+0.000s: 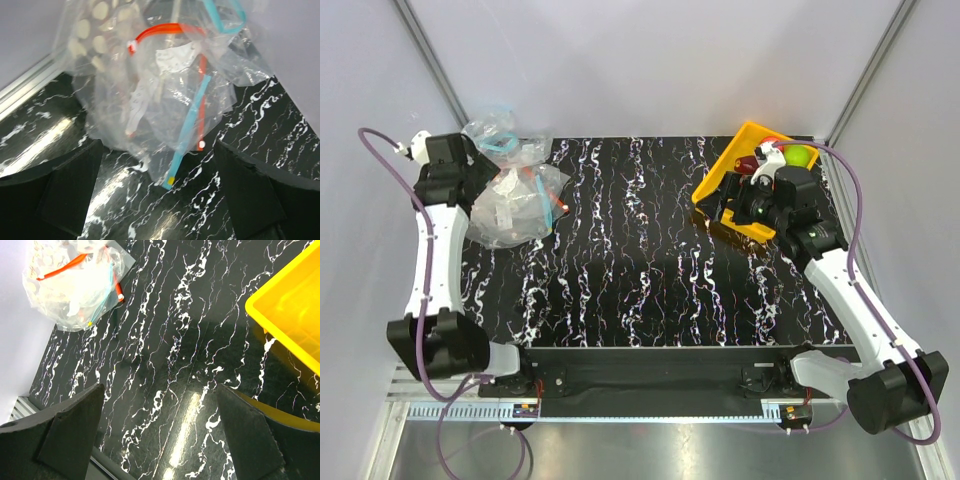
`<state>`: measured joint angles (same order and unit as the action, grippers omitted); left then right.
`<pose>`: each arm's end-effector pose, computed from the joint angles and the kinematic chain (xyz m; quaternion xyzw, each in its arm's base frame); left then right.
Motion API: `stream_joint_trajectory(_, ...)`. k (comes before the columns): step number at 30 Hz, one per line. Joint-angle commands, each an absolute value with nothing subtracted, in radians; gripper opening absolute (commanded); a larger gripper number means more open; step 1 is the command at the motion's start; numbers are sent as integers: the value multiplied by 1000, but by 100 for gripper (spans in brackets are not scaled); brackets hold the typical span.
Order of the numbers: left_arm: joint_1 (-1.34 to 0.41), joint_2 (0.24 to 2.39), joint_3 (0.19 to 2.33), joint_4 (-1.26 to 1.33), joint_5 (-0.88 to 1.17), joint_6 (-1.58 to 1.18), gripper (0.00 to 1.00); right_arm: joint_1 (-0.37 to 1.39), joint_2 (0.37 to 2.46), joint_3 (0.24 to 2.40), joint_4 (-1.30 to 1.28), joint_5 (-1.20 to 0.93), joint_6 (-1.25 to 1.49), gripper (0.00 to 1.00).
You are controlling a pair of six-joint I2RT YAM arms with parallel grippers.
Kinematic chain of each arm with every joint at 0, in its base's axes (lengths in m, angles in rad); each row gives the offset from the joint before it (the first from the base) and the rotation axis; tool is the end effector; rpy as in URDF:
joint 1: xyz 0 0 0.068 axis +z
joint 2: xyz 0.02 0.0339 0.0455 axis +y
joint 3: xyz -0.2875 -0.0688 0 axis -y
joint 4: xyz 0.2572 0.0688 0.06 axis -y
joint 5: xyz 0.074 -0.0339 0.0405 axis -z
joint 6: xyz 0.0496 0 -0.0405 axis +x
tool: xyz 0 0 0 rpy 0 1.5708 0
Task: Place the food in the zip-top bag and seal the zipper
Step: Place the zipper food storage bag at the corner of the board, then pick up the zipper food storage bag at the center of the board.
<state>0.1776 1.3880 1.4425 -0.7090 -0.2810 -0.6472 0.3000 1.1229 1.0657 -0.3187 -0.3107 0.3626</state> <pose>0.3104 0.0697 0.3961 -0.4127 0.7888 0.0203 0.4551 0.2520 0.0938 0.3733 -0.0614 0.8191 0.3017 0.4839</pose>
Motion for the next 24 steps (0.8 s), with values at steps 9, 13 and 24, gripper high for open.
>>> stream_joint_trajectory(9, 187, 1554, 1394, -695, -362, -618, 90, 296, 1126, 1049, -265, -348, 370, 100)
stream_joint_trajectory(13, 187, 1686, 1439, -702, -403, -626, 71, 296, 1123, 1037, -258, -350, 374, 100)
stream_joint_trajectory(24, 204, 1585, 1401, -724, -612, -696, 8, 296, 1124, 1031, -273, -351, 377, 100)
